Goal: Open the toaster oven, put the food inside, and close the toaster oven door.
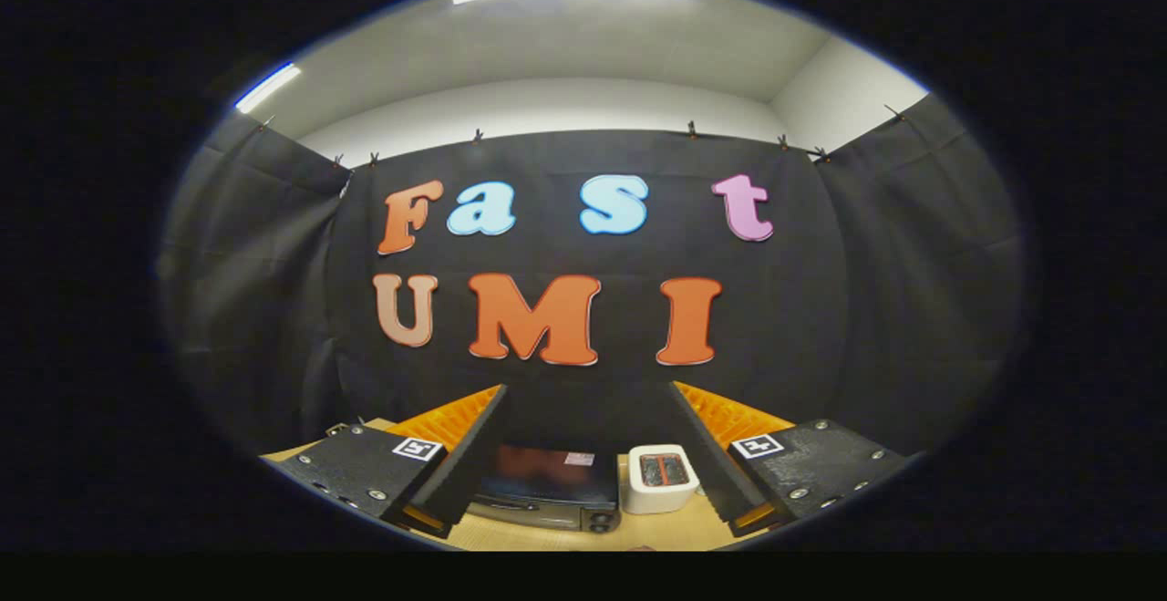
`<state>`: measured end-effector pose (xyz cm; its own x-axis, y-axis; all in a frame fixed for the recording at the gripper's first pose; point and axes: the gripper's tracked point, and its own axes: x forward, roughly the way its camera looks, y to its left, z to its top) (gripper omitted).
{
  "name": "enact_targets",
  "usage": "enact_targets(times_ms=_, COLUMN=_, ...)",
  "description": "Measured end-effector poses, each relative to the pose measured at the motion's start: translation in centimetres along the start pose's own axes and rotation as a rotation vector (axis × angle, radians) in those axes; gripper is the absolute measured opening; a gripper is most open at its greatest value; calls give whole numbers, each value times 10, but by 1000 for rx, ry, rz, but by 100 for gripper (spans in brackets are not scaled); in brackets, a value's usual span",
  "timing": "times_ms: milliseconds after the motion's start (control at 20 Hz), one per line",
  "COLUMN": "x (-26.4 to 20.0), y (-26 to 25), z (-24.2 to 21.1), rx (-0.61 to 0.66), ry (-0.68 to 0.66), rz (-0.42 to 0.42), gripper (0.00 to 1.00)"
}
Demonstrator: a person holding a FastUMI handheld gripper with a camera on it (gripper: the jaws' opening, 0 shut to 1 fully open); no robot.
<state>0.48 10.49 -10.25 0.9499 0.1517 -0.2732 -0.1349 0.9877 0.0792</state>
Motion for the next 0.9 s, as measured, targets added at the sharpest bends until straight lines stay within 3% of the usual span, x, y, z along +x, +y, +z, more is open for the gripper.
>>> enact_targets(times_ms=150, x=13, y=38, z=-48, rx=20, ry=105, rz=71, gripper=99)
enact_targets(times_ms=500, x=33, y=95, z=-176, rx=66, ry=407, rz=109, gripper=100)
enact_targets(times_ms=900, x=60, y=116, z=-250, rx=56, ry=548, rz=54, gripper=100)
